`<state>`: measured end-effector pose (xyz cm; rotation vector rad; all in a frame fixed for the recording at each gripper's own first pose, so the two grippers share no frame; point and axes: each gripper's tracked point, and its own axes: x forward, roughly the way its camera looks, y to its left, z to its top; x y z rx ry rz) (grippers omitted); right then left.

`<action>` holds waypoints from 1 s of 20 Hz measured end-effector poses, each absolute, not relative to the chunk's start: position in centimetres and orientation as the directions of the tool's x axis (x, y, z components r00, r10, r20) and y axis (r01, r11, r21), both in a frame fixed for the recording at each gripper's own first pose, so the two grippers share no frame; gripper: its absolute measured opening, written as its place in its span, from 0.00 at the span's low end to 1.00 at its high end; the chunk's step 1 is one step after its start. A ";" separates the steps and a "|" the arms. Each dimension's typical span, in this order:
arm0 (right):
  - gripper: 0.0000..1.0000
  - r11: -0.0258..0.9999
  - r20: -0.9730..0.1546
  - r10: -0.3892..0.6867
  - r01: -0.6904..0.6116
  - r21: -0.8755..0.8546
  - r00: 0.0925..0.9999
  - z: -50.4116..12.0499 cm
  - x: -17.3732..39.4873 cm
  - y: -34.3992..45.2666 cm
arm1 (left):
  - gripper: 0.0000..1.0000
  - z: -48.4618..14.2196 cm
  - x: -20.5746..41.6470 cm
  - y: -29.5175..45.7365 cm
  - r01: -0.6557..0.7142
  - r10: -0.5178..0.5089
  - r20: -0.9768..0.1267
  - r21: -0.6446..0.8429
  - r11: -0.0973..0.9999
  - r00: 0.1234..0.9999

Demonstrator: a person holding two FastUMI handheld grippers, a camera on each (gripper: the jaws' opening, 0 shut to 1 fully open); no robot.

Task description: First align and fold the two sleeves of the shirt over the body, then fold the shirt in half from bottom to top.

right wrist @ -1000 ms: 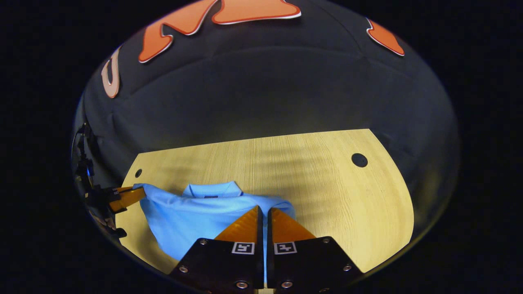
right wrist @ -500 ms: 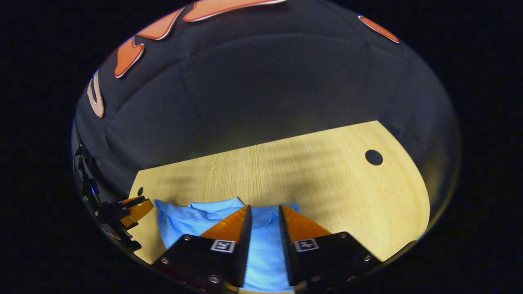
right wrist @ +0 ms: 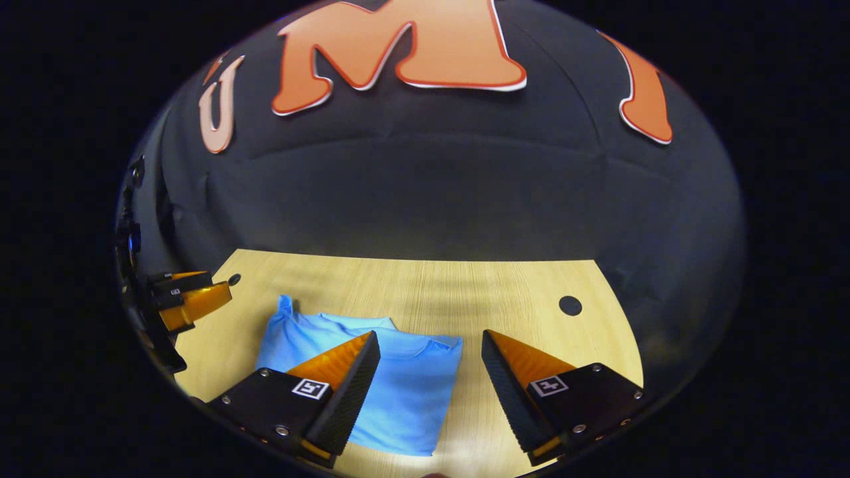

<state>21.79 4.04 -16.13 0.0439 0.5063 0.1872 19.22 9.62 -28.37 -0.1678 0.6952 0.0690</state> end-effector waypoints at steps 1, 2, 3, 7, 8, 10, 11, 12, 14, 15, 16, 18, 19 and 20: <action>0.95 0.981 -0.463 0.193 -0.178 0.078 0.865 -15.1 20.7 4.0 | 0.99 -27.0 18.4 8.9 -0.124 0.013 -0.629 -0.134 0.983 0.777; 0.95 0.979 -0.445 0.202 -0.190 0.071 0.872 -14.4 19.3 4.1 | 0.99 -26.0 17.3 8.6 -0.130 0.024 -0.617 -0.128 0.983 0.787; 0.95 0.978 -0.427 0.208 -0.202 0.061 0.880 -13.7 18.1 4.1 | 0.99 -24.8 16.1 8.3 -0.135 0.038 -0.604 -0.117 0.984 0.796; 0.96 0.971 -0.342 0.226 -0.240 0.003 0.912 -11.0 13.1 3.4 | 0.99 -20.0 12.2 6.9 -0.162 0.108 -0.522 -0.059 0.985 0.846; 0.97 0.971 -0.318 0.224 -0.240 -0.011 0.921 -10.5 11.9 3.1 | 0.99 -18.7 11.1 6.6 -0.174 0.129 -0.492 -0.048 0.984 0.861; 0.97 0.970 -0.270 0.225 -0.241 -0.027 0.936 -9.3 9.6 2.4 | 0.99 -16.3 9.5 5.7 -0.179 0.141 -0.430 -0.049 0.983 0.892; 0.98 0.970 -0.246 0.225 -0.240 -0.032 0.943 -8.8 8.5 2.1 | 0.99 -14.8 8.4 5.1 -0.172 0.132 -0.402 -0.065 0.983 0.906; 0.98 0.970 -0.219 0.226 -0.240 -0.038 0.949 -8.2 7.5 1.9 | 0.99 -13.6 7.5 4.2 -0.160 0.120 -0.371 -0.080 0.984 0.921; 0.98 0.971 -0.161 0.222 -0.233 -0.053 0.962 -6.8 5.5 0.9 | 0.99 -10.7 5.8 3.0 -0.154 0.127 -0.300 -0.068 0.986 0.946; 0.99 0.972 -0.133 0.222 -0.230 -0.053 0.966 -6.0 4.4 0.4 | 0.99 -9.2 4.9 2.6 -0.153 0.134 -0.262 -0.054 0.987 0.956; 0.99 0.972 -0.105 0.225 -0.231 -0.046 0.969 -5.3 3.5 0.2 | 0.99 -8.4 4.0 1.6 -0.143 0.129 -0.232 -0.046 0.989 0.964; 0.99 0.972 -0.065 0.231 -0.234 -0.037 0.971 -4.7 1.6 -0.3 | 0.99 -6.8 1.7 0.6 -0.141 0.134 -0.188 -0.022 0.990 0.973; 0.99 0.970 -0.039 0.239 -0.240 -0.037 0.970 -4.4 0.7 -0.5 | 0.97 -6.0 0.5 0.2 -0.149 0.146 -0.167 -0.005 0.989 0.975; 1.00 0.969 -0.010 0.245 -0.245 -0.041 0.969 -4.0 -0.2 -0.6 | 0.96 -5.6 -0.6 -0.5 -0.156 0.156 -0.148 0.012 0.988 0.977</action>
